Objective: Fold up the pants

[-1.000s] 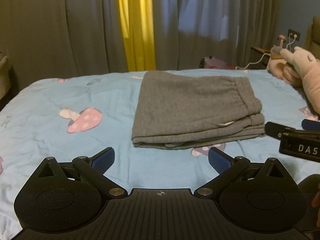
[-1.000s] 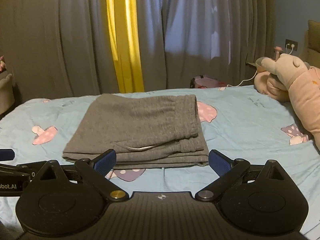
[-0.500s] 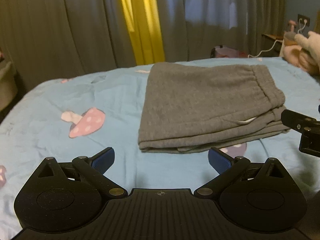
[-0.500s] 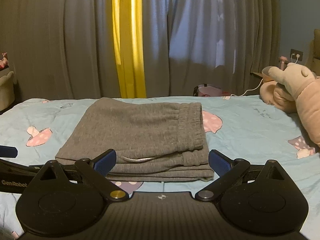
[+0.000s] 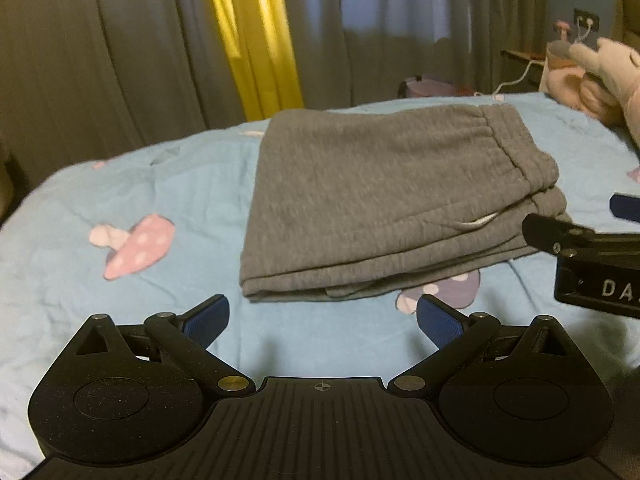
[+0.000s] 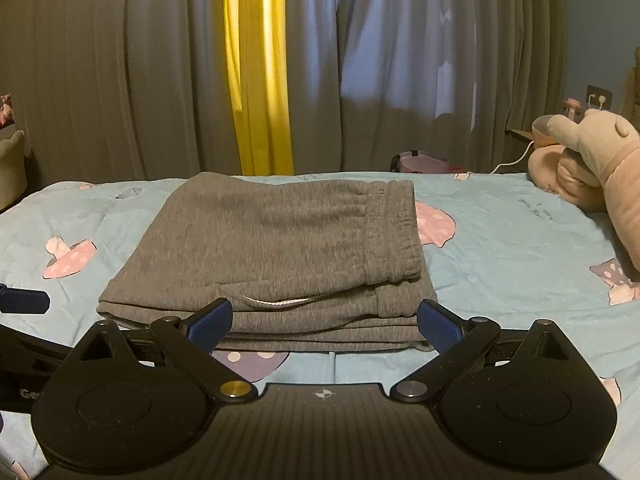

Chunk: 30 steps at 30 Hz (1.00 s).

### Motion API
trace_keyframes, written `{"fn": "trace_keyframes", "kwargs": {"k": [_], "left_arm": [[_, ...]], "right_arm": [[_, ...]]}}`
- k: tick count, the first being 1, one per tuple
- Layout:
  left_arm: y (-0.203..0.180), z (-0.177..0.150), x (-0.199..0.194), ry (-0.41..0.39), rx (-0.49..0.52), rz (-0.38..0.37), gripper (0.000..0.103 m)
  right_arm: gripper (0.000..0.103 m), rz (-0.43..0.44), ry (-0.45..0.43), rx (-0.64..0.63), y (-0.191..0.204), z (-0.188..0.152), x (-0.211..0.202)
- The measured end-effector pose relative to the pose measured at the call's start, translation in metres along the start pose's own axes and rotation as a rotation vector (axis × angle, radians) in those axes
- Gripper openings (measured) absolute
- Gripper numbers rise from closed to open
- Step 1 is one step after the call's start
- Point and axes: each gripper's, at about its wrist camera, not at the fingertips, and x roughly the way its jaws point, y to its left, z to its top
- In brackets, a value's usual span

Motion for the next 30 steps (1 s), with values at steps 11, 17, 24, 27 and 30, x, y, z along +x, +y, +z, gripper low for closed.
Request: {"fn": "trace_keyframes", "kwargs": {"k": [11,17,24,27,30], "left_arm": [[0.016,-0.001,0.003,0.016,-0.088,0.004,0.103],[0.016,-0.002,0.002,0.02,-0.089,0.007,0.103],[0.017,-0.003,0.001,0.024,-0.09,0.004,0.103],[0.017,-0.003,0.001,0.025,-0.093,0.006,0.103],[0.017,-0.004,0.001,0.027,-0.097,0.007,0.103]], "right_arm": [[0.099,-0.016,0.004,0.019,-0.002,0.0,0.0],[0.099,-0.02,0.005,0.032,-0.004,0.0,-0.001],[0.099,-0.022,0.006,0.046,-0.006,0.0,-0.002],[0.099,-0.023,0.007,0.054,-0.007,0.0,-0.002],[0.099,-0.022,0.008,0.062,-0.008,0.0,-0.002]]}}
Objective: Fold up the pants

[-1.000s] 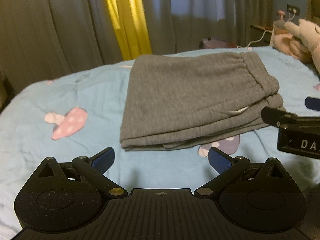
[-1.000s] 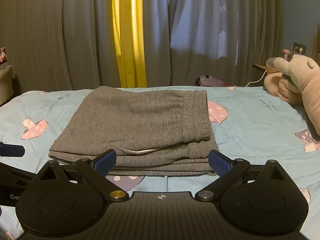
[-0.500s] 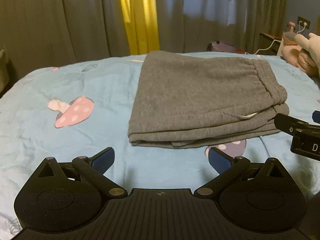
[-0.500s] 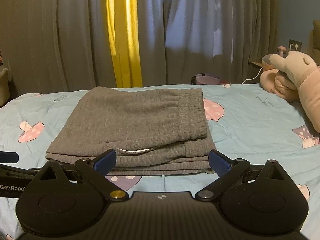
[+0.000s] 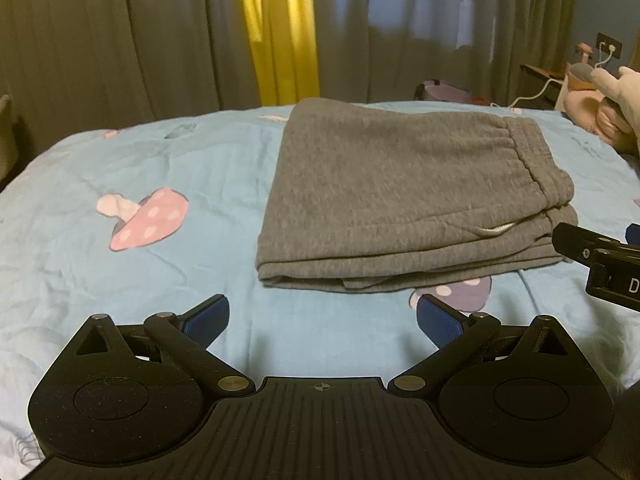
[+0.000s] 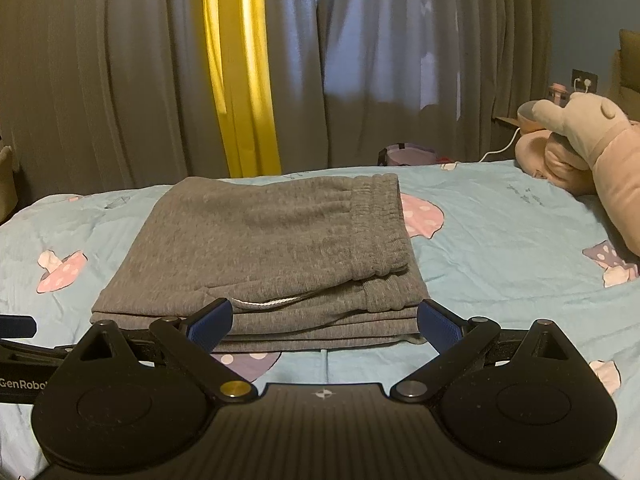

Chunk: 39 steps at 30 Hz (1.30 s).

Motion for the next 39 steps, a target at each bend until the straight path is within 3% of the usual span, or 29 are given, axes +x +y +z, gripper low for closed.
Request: {"fn": "trace_keyframes", "kwargs": {"k": [39], "left_arm": [[0.0006,0.0004,0.0017,0.011,-0.02,-0.006,0.103]], "right_arm": [[0.099,-0.001,0.01,0.015,-0.0019,-0.001,0.0004]]}}
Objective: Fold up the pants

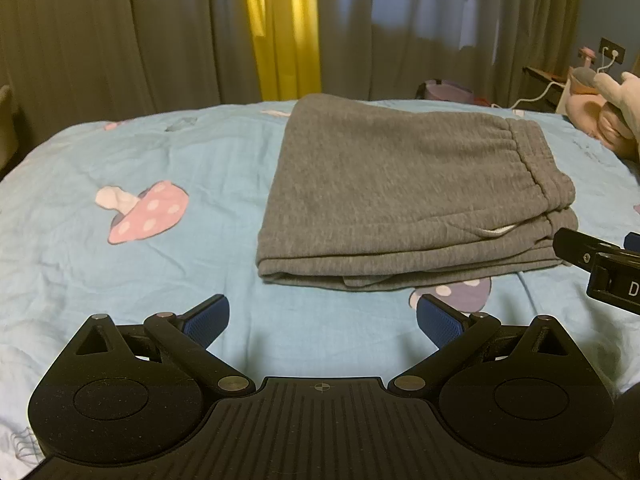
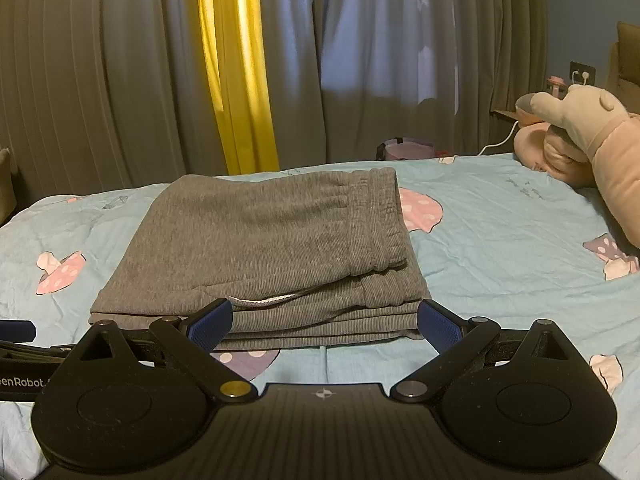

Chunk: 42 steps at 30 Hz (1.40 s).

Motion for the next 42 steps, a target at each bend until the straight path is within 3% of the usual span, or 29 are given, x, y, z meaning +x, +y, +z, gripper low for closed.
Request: {"fn": "trace_keyframes", "kwargs": {"k": [42], "left_arm": [[-0.0004,-0.0033,0.0032,0.017,-0.002,0.007,0.103]], "right_arm": [[0.099,-0.003,0.018,0.008,-0.0033,-0.0022,0.0025]]}}
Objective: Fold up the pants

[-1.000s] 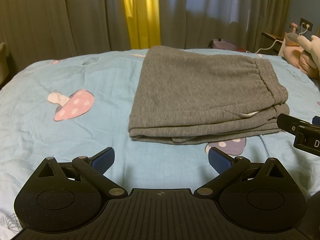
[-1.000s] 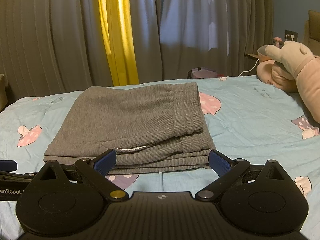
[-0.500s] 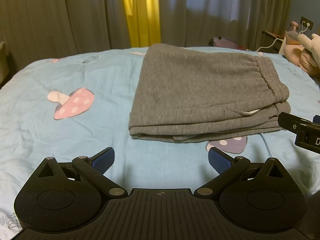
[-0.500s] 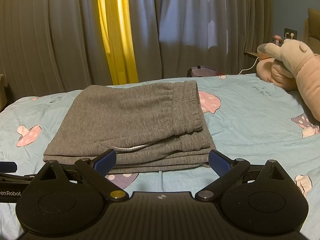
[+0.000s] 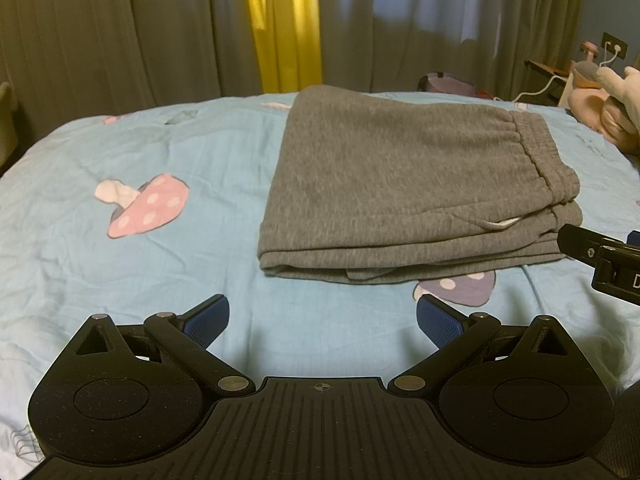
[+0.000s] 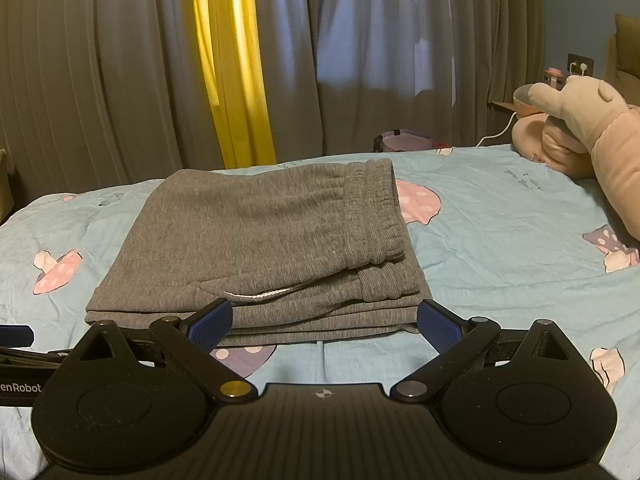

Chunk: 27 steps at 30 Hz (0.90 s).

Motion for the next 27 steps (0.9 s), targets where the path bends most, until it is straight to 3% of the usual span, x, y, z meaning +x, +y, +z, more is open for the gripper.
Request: {"fn": "trace_keyframes", "kwargs": {"k": [27], "left_arm": [[0.0032,0.0012,0.0008,0.01,-0.012,0.0,0.103]], "right_arm": [[0.099,-0.002,0.003,0.005,-0.0017,0.0,0.0007]]}}
